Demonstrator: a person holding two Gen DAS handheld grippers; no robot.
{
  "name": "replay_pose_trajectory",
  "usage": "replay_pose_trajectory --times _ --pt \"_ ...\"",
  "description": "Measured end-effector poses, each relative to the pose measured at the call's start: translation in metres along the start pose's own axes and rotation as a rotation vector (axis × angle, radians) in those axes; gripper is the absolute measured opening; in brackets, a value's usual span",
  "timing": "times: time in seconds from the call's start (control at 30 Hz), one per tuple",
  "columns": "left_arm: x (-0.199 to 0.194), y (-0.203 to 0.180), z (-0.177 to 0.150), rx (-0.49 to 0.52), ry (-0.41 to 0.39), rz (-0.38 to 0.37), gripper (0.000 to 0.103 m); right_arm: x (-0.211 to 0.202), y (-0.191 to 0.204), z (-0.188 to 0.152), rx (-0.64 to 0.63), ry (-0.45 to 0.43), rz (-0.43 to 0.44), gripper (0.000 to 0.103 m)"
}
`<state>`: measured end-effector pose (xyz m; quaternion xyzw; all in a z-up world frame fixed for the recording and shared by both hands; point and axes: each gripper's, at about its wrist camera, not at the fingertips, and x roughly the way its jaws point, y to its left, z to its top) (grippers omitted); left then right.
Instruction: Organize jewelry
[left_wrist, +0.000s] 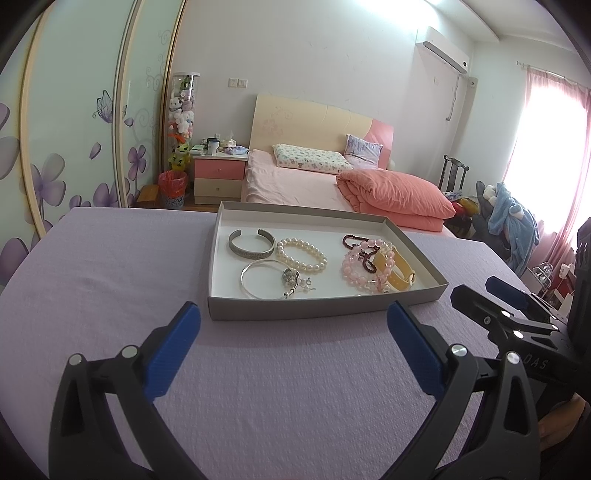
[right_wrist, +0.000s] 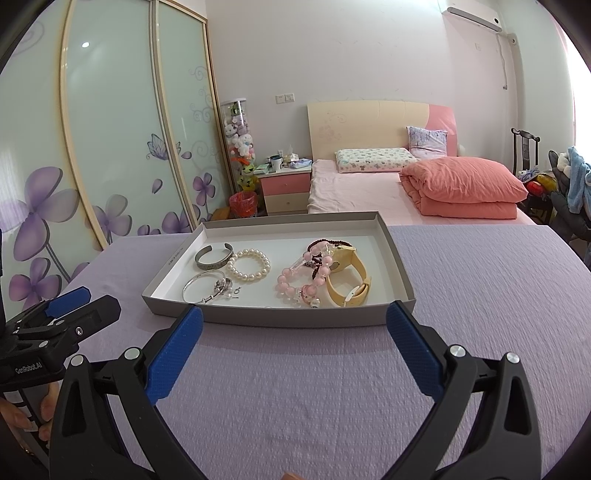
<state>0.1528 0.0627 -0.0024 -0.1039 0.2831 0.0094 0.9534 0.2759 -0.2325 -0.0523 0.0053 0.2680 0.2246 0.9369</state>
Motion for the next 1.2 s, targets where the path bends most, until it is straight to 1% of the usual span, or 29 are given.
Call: replay_pose_trajectory --times 0.83,1.2 --pt "0.0027 -0.0041 -0.0010 0.005 -0.002 0.004 0.101 0.0001 0.0003 -0.0014 -0.001 -0.001 0.000 0.101" --pt "0.0003 -0.0045 -0.0003 0.002 0.002 0.004 0.101 0.0015 -0.0020 0.0038 -0.002 -0.003 -0.002 0.101"
